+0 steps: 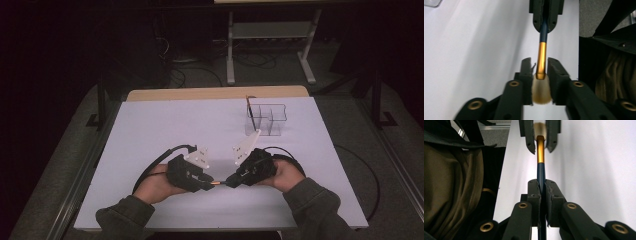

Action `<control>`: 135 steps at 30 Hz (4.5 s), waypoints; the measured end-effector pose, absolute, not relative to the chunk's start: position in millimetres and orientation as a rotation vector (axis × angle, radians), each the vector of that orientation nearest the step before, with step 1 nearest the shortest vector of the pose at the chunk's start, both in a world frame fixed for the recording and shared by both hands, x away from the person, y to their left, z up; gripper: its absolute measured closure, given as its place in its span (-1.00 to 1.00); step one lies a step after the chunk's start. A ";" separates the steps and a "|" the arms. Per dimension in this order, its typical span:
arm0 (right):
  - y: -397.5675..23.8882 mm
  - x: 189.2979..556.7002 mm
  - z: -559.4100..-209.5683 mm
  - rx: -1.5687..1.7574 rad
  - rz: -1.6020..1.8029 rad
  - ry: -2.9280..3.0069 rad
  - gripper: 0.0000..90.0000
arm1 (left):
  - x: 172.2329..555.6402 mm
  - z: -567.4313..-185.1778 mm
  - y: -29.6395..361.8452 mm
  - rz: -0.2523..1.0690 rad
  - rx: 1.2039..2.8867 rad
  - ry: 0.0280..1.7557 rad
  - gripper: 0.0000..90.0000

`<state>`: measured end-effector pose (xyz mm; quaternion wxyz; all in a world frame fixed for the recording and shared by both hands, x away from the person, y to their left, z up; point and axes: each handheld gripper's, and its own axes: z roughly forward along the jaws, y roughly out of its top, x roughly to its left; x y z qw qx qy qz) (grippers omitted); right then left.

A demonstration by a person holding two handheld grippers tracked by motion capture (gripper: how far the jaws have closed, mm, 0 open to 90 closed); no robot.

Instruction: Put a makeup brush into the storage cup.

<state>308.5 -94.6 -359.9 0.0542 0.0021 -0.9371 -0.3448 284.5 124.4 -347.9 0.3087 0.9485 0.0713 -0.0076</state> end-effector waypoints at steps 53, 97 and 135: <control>-83.0 297.4 -374.0 -0.062 -1.153 -2.880 0.84 | 290.8 -342.5 132.9 -0.086 2.498 0.279 0.35; -71.7 302.9 -361.0 -0.086 -1.082 -2.897 0.85 | 288.0 -334.3 139.0 -0.033 2.477 0.293 0.55; -129.0 332.9 -351.6 -0.520 -1.334 -2.723 0.85 | 282.9 -358.5 199.8 0.072 2.278 0.523 0.19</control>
